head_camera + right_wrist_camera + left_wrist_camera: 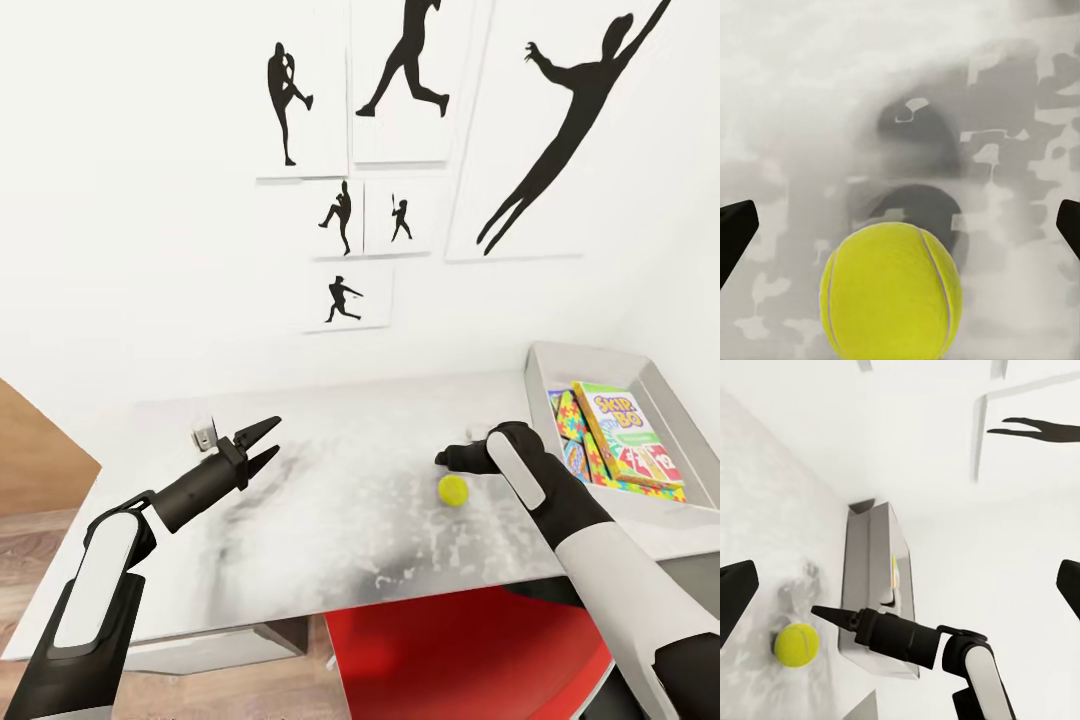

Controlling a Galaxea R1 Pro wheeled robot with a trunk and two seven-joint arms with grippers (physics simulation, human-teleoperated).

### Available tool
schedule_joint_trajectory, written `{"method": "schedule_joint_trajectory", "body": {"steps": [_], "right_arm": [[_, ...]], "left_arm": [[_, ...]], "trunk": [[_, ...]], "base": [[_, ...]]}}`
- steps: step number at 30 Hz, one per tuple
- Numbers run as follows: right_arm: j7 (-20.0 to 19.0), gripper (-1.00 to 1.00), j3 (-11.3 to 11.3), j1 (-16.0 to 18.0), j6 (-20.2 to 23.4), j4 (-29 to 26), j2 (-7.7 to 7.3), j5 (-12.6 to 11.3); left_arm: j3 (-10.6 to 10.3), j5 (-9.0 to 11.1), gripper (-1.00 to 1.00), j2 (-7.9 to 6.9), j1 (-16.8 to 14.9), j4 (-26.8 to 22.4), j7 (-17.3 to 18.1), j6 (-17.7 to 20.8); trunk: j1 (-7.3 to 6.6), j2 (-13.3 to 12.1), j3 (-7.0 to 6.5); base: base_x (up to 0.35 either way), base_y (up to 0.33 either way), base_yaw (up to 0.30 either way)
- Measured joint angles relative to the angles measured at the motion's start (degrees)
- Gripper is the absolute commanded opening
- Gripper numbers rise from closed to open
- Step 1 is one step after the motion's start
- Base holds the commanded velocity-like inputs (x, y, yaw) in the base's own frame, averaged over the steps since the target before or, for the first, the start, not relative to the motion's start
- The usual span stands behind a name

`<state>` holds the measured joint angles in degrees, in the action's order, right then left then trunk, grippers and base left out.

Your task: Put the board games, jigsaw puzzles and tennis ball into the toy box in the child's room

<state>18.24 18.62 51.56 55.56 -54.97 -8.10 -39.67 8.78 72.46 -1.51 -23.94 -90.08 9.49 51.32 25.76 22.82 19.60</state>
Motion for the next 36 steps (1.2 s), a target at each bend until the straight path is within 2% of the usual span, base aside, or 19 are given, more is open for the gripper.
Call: {"method": "schedule_joint_trajectory", "body": {"steps": [36], "right_arm": [[0.0,1.0,0.5,-0.2,0.2,-0.2,0.08,-0.2]], "left_arm": [[-0.1,0.0,1.0,0.0,0.0,0.1,0.0,0.0]], "trunk": [[0.0,0.0,3.13]], "base": [[0.0,0.0,0.0]]}}
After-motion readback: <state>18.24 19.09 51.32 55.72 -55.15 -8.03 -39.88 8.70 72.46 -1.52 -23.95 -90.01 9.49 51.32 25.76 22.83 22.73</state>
